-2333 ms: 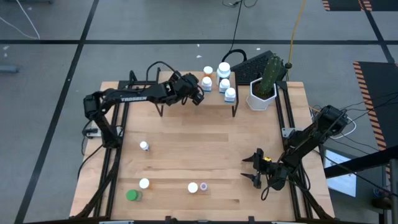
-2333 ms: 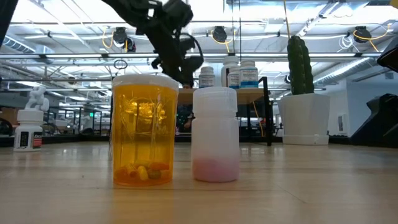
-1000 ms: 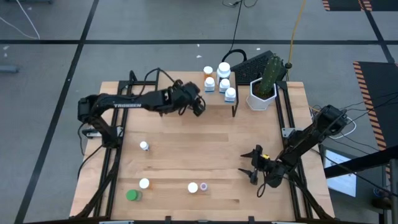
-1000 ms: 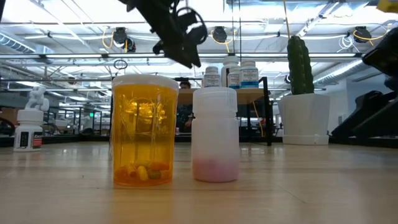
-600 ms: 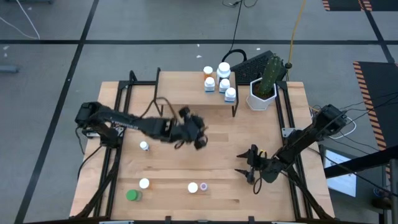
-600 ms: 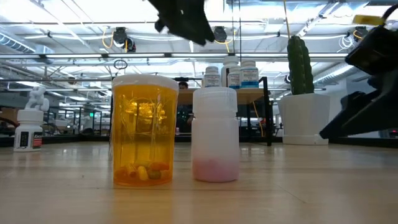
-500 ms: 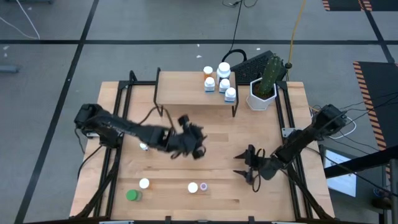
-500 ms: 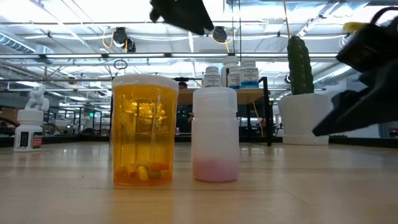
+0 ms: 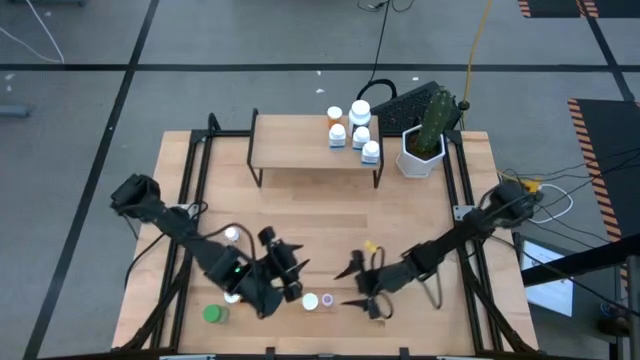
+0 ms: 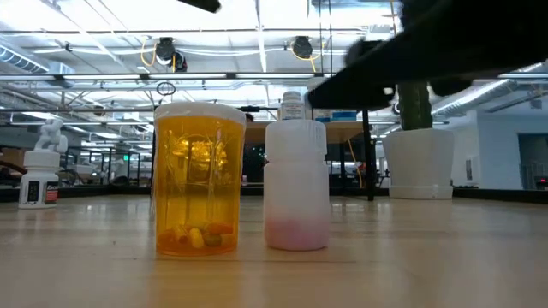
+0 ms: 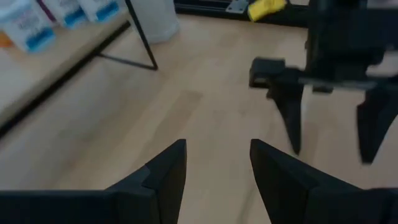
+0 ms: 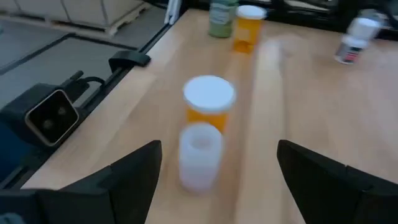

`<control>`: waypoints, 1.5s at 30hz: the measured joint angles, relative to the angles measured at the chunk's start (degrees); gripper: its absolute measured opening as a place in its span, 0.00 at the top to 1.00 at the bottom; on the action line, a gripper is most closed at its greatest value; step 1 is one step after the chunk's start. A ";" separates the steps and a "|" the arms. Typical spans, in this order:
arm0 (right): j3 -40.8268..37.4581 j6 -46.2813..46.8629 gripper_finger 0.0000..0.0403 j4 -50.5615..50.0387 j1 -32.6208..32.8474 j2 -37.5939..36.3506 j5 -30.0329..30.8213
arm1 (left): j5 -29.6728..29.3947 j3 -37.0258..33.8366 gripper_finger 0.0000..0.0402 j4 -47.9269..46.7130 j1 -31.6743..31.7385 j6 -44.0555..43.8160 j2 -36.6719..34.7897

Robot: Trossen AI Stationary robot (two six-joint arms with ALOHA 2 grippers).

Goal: Pick and place medicine bottles onto shelf by color
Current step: Put the transparent pill bottle on the shelf

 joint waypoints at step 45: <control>10.15 5.27 0.66 -24.85 -9.89 -11.47 6.10 | -8.62 0.12 0.55 -3.70 14.74 25.19 -14.21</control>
